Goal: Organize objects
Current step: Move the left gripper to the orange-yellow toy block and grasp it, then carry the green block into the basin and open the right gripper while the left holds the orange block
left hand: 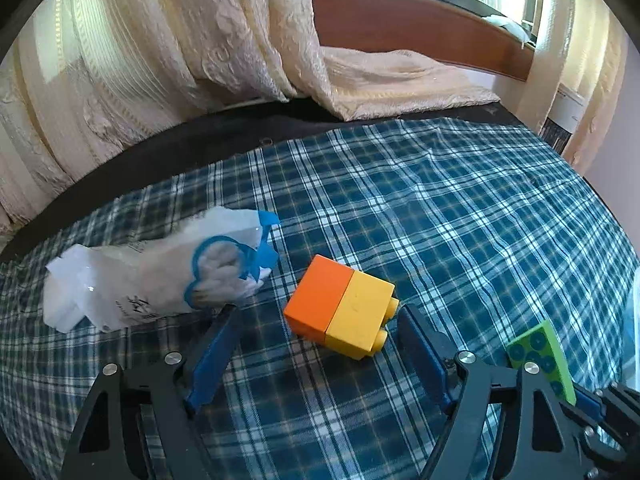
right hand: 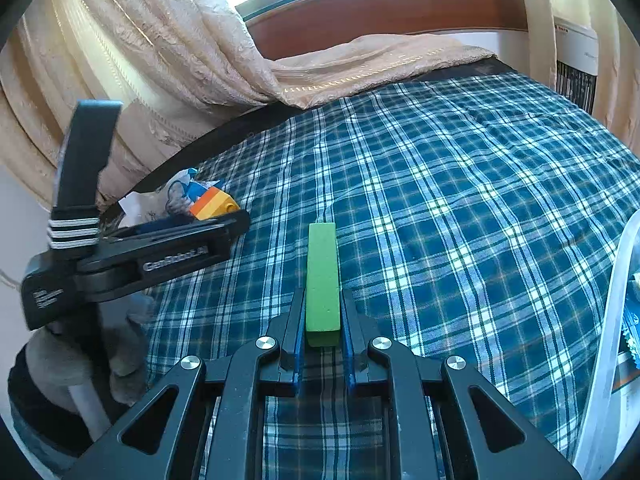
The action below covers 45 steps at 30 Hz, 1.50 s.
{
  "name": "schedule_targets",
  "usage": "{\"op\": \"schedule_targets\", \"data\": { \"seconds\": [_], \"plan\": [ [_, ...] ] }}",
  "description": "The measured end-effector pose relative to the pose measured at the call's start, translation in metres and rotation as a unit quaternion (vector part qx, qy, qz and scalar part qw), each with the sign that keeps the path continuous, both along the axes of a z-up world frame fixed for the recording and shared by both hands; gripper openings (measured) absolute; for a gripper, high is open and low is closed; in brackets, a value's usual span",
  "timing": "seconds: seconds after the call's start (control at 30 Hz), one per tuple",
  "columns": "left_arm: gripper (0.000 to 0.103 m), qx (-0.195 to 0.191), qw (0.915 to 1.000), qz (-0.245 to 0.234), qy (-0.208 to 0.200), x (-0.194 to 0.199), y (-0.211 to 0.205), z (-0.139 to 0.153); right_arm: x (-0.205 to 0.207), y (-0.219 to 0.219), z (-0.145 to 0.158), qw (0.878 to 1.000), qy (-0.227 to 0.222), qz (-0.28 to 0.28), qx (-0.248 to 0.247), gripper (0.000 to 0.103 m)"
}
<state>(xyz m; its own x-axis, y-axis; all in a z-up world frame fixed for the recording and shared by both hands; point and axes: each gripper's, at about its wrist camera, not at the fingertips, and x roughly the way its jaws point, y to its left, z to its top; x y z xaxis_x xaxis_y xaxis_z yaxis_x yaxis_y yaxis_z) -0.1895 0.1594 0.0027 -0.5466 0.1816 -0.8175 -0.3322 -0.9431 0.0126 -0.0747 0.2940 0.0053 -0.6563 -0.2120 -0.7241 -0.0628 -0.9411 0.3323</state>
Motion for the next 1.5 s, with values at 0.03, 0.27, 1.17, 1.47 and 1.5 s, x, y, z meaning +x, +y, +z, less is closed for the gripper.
{"op": "schedule_targets", "data": {
  "seconds": [0.03, 0.27, 1.17, 1.47, 1.5],
  "plan": [
    [0.081, 0.001, 1.0, 0.001, -0.002, -0.001, 0.0, -0.001, 0.0, 0.0, 0.0, 1.0, 0.0, 0.0, -0.001, 0.016],
    [0.058, 0.011, 0.9999, -0.002, 0.003, 0.0, 0.0, 0.0, 0.0, 0.0, 0.0, 1.0, 0.001, -0.001, -0.003, 0.016],
    [0.052, 0.04, 0.9982, -0.024, 0.037, 0.043, -0.002, 0.041, 0.004, 0.001, 0.007, 1.0, 0.016, 0.005, 0.007, 0.015],
    [0.052, 0.045, 0.9979, -0.033, 0.033, 0.047, -0.002, 0.039, 0.029, 0.015, 0.023, 0.999, 0.038, -0.028, 0.003, 0.015],
    [0.052, 0.045, 0.9979, -0.034, 0.033, 0.047, -0.001, 0.038, 0.034, 0.017, 0.026, 0.999, 0.04, -0.032, 0.003, 0.015]
  ]
}}
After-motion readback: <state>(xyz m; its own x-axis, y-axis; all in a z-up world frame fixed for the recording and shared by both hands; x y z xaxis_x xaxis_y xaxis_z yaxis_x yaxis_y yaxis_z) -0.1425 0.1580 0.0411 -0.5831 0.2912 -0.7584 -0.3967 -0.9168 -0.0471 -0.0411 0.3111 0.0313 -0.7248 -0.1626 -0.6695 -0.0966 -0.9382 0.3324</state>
